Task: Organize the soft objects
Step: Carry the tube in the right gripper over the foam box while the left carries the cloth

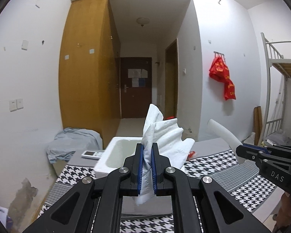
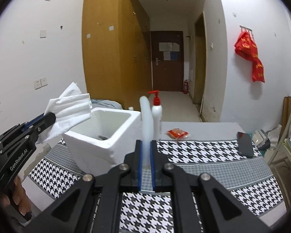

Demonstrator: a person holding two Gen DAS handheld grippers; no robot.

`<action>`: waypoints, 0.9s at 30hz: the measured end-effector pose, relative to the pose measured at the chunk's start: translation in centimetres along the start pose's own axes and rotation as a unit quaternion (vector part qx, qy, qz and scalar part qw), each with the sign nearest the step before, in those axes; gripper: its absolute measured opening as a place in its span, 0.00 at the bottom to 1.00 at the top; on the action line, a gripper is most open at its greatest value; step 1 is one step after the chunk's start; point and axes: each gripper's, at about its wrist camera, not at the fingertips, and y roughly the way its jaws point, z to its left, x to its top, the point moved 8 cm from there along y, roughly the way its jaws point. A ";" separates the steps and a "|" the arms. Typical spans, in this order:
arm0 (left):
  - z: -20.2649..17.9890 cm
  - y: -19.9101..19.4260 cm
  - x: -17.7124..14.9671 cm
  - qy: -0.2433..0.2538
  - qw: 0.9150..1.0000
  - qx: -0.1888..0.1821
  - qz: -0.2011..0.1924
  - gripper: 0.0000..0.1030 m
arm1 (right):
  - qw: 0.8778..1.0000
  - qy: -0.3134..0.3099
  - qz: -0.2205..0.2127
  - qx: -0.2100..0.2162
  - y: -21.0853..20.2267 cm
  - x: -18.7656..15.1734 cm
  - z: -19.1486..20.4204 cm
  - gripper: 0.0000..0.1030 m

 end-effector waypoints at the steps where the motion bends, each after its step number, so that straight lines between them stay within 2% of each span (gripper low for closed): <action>1: 0.4 -0.1 0.1 0.000 1.000 0.003 -0.001 0.08 | 1.000 -0.003 0.000 0.003 0.2 0.1 0.3 0.09; 8: 2.8 -1.2 0.3 -0.007 0.999 0.035 -0.018 0.08 | 1.000 -0.019 0.002 0.022 1.3 0.7 2.6 0.09; 16: 5.3 -1.8 0.1 -0.024 0.998 0.052 -0.018 0.08 | 0.999 -0.030 0.005 0.035 2.7 1.2 4.5 0.09; 27: 8.6 -1.5 -1.9 -0.037 0.995 0.089 0.006 0.08 | 0.998 -0.039 0.013 0.056 4.7 1.7 6.9 0.09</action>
